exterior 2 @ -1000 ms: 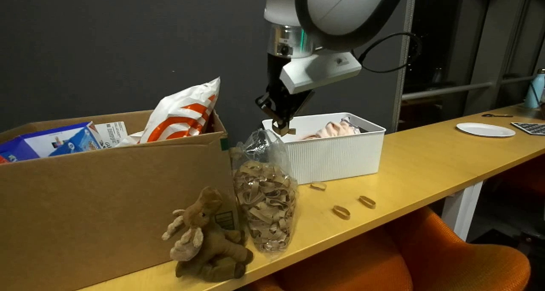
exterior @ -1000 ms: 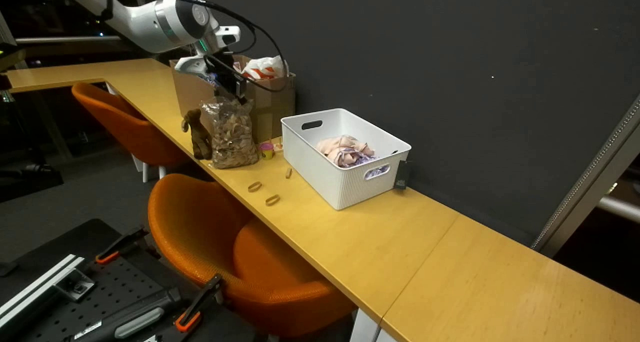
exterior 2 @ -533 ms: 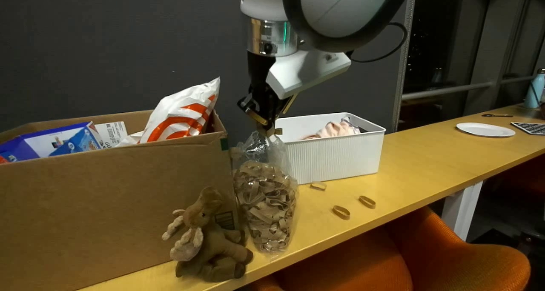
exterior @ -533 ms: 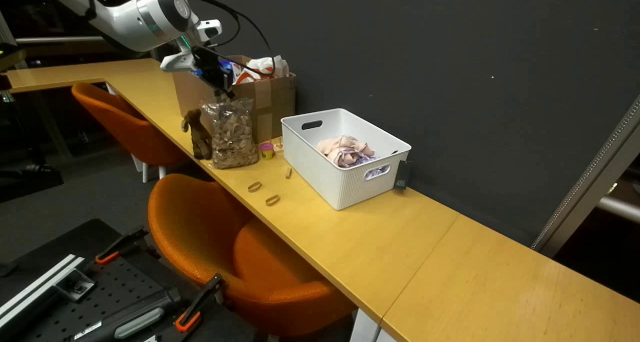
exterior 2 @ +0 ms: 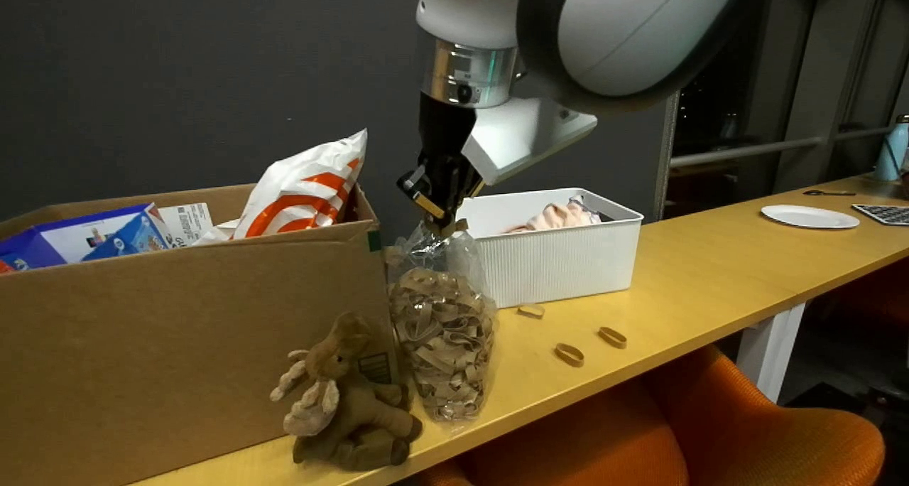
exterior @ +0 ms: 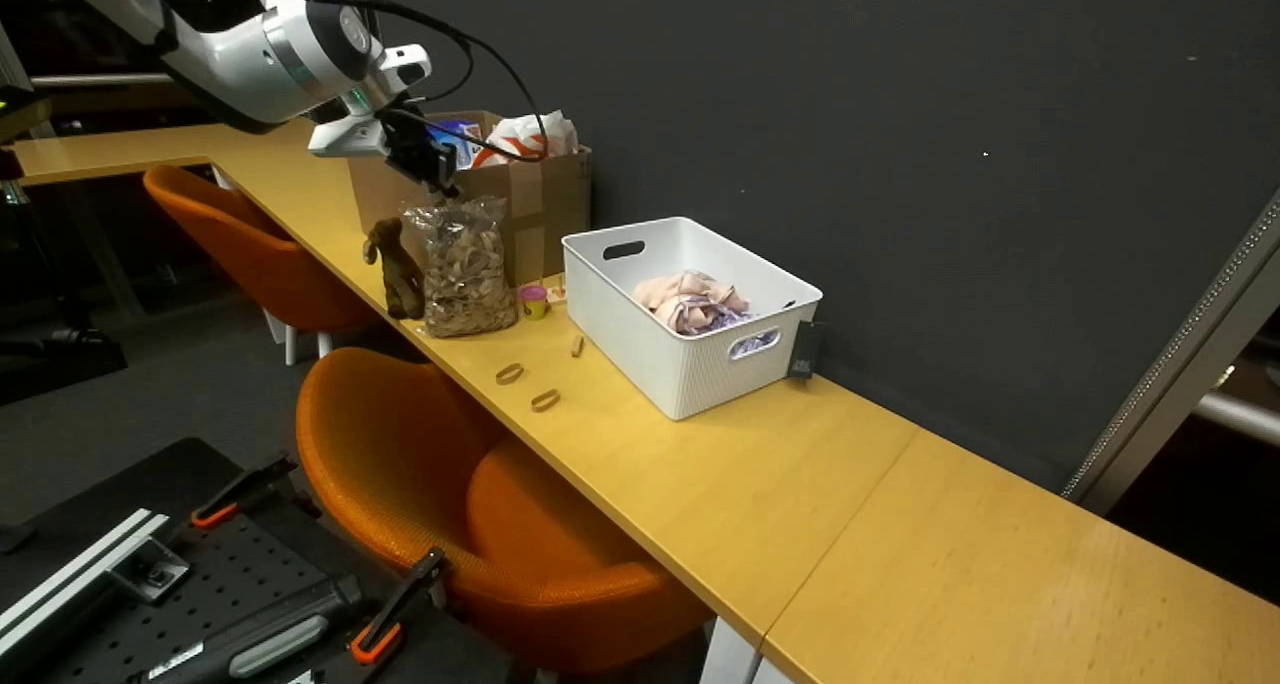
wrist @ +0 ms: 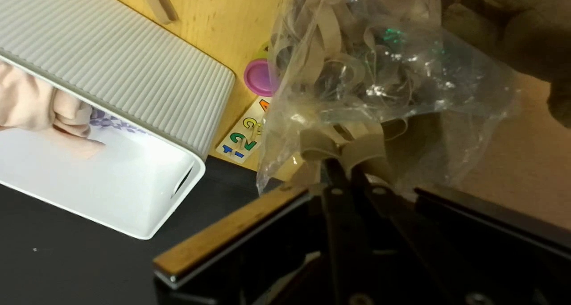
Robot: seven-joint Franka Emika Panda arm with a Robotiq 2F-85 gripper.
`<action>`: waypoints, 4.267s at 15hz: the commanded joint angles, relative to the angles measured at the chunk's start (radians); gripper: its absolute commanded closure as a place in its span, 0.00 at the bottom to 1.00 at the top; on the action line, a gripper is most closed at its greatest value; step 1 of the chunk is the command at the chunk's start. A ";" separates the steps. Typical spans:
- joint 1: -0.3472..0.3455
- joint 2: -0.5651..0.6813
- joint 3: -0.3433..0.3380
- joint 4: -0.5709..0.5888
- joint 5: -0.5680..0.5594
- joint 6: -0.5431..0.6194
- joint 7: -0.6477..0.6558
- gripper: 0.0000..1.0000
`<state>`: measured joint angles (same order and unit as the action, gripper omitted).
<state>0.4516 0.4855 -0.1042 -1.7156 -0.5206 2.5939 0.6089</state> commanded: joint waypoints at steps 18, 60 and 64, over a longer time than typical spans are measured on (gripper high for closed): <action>-0.040 -0.234 -0.022 -0.269 -0.090 0.093 0.054 0.00; -0.453 0.225 0.049 -0.248 0.483 0.332 -0.568 0.00; -0.435 0.256 0.048 -0.209 0.487 0.322 -0.547 0.34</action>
<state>0.0021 0.7133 -0.0453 -1.9656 -0.0464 2.9084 0.0486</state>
